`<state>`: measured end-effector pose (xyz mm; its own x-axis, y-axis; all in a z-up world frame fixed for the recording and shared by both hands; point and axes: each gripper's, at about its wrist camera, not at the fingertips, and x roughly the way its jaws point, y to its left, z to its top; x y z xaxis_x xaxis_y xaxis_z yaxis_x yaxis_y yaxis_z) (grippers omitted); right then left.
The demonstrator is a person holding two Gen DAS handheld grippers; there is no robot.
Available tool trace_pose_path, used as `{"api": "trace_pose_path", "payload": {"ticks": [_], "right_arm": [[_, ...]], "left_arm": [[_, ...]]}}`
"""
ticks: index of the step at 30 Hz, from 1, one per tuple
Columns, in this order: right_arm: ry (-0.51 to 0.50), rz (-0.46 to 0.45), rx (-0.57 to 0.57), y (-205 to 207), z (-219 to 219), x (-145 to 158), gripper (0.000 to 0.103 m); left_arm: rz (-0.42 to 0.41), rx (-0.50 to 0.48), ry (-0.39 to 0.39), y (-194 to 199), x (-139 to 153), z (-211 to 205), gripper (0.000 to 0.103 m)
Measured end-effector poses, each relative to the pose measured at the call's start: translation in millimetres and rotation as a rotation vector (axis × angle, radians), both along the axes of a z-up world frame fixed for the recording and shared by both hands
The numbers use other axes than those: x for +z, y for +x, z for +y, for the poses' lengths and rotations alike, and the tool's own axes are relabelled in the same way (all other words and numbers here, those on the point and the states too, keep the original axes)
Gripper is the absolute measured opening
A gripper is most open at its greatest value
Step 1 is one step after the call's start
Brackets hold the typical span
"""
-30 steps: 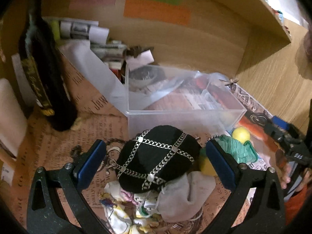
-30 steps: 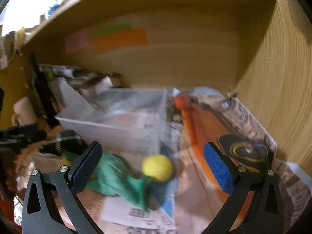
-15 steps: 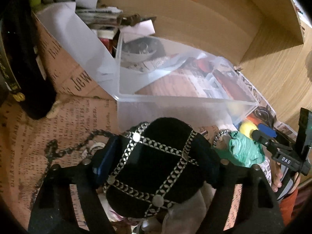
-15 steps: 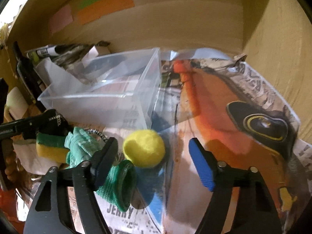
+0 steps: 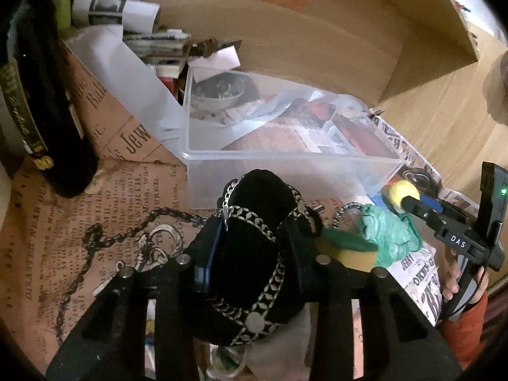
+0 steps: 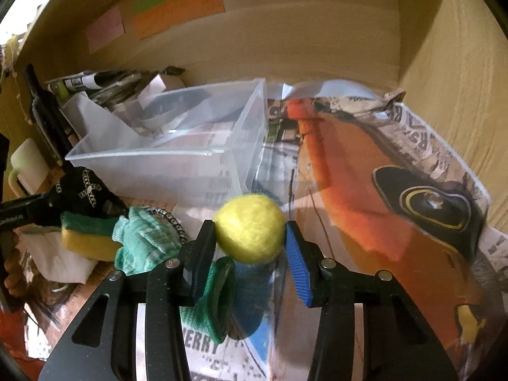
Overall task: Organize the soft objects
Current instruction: 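Grasp the yellow ball with the right tool while the left tool grasps the black knit cap, then lift and carry the ball and cap toward the clear plastic box with both tools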
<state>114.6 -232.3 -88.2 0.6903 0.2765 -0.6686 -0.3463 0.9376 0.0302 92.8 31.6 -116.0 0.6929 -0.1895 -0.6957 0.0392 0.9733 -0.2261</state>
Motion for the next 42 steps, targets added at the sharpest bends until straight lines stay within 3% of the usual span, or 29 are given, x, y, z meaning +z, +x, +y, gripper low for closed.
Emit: {"api": "trace_pose_path", "payload": {"ticks": [9,11,12,17,21,24,27,29,31,33,42], "right_arm": [[0.034,-0.091,0.026,-16.7,5.1,29.3,0.041],[0.044,-0.108,0.035,-20.0,7.5,35.3,0.041],[0.051,-0.121,0.043,-21.4,9.3,39.1,0.041],[0.069,-0.149,0.075,-29.8,17.9,46.0,0.041],[0.070,-0.145,0.094,-32.1,24.0,44.3,0.042],[0.077,-0.144,0.102,-30.4,27.4,44.6,0.042],[0.088,-0.148,0.112,-27.8,29.8,47.1,0.042],[0.093,-0.153,0.119,-27.1,32.2,49.1,0.042],[0.097,-0.154,0.127,-26.0,34.9,50.4,0.042],[0.098,-0.155,0.135,-24.4,38.8,51.6,0.042],[0.088,-0.160,0.165,-17.1,52.9,54.3,0.042]], "left_arm": [[-0.118,0.002,0.010,-25.8,40.5,-0.7,0.036],[-0.144,-0.008,0.015,-28.4,49.3,-3.0,0.025],[-0.148,-0.017,0.022,-28.7,51.4,-4.8,0.020],[-0.116,-0.018,0.074,-19.5,44.6,-10.2,0.021],[-0.035,0.000,0.068,-6.8,20.8,-4.5,0.052],[0.011,0.016,0.056,1.1,3.5,2.8,0.052],[0.043,0.003,0.008,5.5,-7.6,7.8,0.038],[0.031,0.009,0.006,3.3,-7.8,9.0,0.029],[0.015,0.013,0.015,-0.6,-4.6,8.8,0.012],[0.000,0.008,0.019,-4.9,0.0,8.3,0.006],[-0.066,-0.004,0.038,-25.0,23.0,7.6,0.000]]}}
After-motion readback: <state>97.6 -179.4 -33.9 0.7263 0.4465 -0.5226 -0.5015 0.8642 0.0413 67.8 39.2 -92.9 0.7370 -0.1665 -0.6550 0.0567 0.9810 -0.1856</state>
